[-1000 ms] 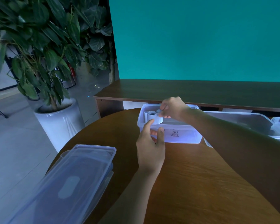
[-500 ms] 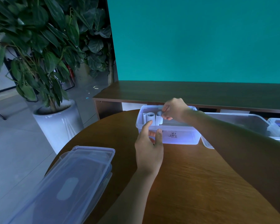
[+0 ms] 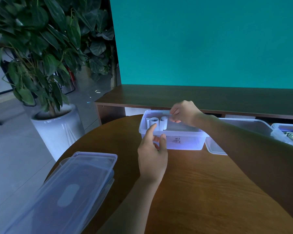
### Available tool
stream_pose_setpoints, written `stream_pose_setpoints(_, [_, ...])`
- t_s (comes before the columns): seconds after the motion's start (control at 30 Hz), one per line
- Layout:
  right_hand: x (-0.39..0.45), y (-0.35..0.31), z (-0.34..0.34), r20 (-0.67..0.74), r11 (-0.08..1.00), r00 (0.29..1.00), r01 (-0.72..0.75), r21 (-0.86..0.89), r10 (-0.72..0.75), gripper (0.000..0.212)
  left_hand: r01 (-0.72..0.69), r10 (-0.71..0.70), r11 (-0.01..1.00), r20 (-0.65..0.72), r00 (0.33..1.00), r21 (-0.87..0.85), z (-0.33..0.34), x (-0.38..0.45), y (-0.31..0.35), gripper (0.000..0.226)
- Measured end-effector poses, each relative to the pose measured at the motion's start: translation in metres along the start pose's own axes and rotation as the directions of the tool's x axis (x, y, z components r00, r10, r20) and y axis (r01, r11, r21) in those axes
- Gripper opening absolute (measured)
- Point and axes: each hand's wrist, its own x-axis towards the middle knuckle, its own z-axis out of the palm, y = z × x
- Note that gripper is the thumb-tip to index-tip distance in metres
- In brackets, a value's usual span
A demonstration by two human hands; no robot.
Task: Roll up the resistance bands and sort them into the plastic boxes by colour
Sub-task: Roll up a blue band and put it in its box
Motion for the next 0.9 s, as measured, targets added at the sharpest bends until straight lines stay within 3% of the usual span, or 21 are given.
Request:
stream_pose_setpoints(0.2, [-0.056,0.003,-0.041,-0.09,0.999,0.995,0.046,0.028,-0.044,0.022,-0.058,0.057,0.998,-0.063,0.996,-0.006,-0.008,-0.011,0.009,0.044])
stream_pose_setpoints(0.33, [-0.125,0.014,-0.064,-0.159,0.989,0.987,0.038,0.143,-0.015,0.019,-0.082,0.083,0.997,-0.059,0.995,0.009,-0.014,-0.034,0.025,0.04])
stream_pose_setpoints(0.4, [-0.166,0.024,-0.07,-0.172,0.98,0.985,0.03,0.199,0.005,0.02,-0.09,0.09,0.996,0.008,0.996,-0.006,-0.013,-0.051,0.039,0.038])
stream_pose_setpoints(0.5, [-0.23,0.04,-0.076,-0.201,0.969,0.978,-0.012,0.246,0.063,0.02,0.013,-0.001,0.998,0.171,0.985,-0.067,-0.006,-0.081,0.07,0.035])
stream_pose_setpoints(0.67, [-0.334,0.078,-0.082,-0.253,0.943,0.952,-0.088,0.322,0.175,0.011,0.101,-0.055,0.99,0.404,0.913,-0.093,0.019,-0.144,0.111,0.036])
stream_pose_setpoints(0.9, [-0.443,0.119,-0.08,-0.361,0.881,0.864,-0.174,0.44,0.351,0.009,0.133,-0.047,0.983,0.538,0.841,-0.123,0.058,-0.22,0.159,0.03])
